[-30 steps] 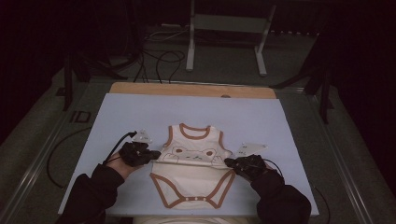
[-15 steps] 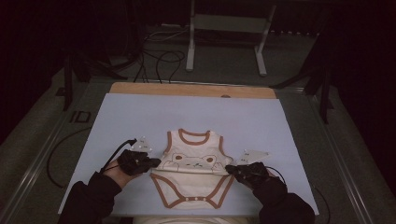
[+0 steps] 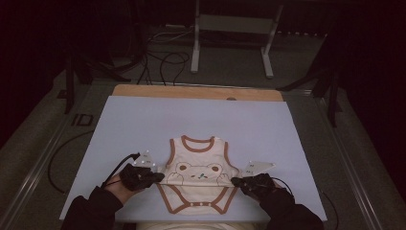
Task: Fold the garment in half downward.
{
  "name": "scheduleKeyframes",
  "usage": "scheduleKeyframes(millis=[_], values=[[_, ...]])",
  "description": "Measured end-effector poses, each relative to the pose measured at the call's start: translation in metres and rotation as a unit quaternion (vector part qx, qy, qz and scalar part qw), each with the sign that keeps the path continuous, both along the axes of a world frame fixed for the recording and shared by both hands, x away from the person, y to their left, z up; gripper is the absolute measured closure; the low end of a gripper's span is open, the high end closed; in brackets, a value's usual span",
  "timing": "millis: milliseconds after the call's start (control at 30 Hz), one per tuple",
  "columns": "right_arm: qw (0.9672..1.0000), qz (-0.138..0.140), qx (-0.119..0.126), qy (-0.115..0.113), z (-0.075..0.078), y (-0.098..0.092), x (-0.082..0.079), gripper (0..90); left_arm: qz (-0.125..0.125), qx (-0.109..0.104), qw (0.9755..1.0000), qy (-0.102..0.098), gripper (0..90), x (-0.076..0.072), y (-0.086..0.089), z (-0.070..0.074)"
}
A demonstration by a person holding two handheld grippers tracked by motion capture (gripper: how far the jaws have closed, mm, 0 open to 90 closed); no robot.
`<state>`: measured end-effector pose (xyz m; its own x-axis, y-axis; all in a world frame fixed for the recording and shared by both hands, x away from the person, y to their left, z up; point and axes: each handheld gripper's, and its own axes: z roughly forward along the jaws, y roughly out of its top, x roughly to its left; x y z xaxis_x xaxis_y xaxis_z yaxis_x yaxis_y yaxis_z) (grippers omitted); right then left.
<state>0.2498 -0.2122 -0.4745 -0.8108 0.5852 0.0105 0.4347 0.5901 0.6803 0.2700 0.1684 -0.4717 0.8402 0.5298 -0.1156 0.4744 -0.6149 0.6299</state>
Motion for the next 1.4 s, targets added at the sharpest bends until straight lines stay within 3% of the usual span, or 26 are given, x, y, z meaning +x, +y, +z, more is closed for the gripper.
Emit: scheduleKeyframes(millis=[433,967,1400], values=[[0.9999,0.002,0.001,0.016,-0.011,-0.002,-0.008,89.0,-0.016,0.004,0.9997,0.018,89.5,-0.014,-0.003,-0.013],[0.9987,0.005,-0.016,0.049,-0.031,0.000,-0.010,88.7,-0.021,0.026,0.9987,0.037,89.4,-0.014,-0.005,-0.032],[0.9986,0.011,-0.014,0.050,-0.033,-0.002,-0.009,87.3,-0.025,0.030,0.9987,0.033,88.3,-0.015,-0.005,-0.032]])
